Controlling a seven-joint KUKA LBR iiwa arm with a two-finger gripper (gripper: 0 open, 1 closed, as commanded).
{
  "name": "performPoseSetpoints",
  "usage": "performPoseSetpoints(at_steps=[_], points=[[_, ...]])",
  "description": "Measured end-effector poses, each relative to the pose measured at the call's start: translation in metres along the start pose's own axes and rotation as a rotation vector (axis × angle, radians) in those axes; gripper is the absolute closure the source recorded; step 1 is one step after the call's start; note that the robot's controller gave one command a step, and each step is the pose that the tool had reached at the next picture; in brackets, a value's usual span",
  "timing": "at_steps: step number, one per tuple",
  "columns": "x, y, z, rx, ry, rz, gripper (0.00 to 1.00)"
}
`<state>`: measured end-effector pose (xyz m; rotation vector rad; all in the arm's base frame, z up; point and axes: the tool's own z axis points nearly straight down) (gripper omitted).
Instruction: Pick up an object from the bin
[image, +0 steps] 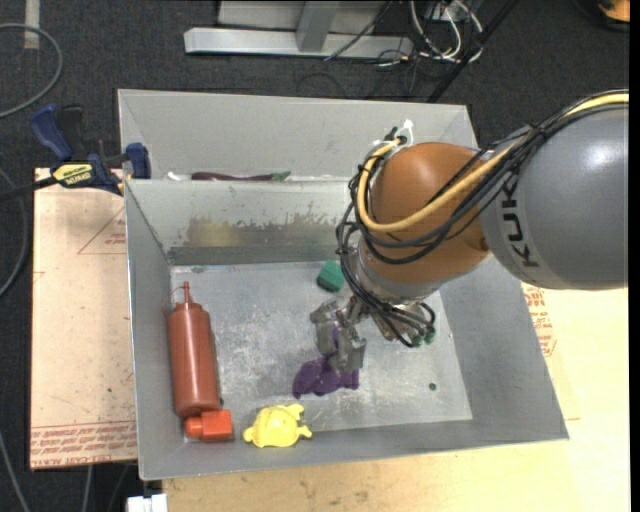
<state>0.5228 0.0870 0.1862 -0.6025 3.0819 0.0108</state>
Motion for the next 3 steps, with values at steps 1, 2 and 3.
performPoseSetpoints(at_steps=[1,2,3], points=[[0.000,0.000,0.000,0.000,0.001,0.000,1.00],[0.000,0.000,0.000,0.000,0.001,0.000,1.00],[0.001,0.001,-0.081,-0.001,-0.003,0.029,1.00]])
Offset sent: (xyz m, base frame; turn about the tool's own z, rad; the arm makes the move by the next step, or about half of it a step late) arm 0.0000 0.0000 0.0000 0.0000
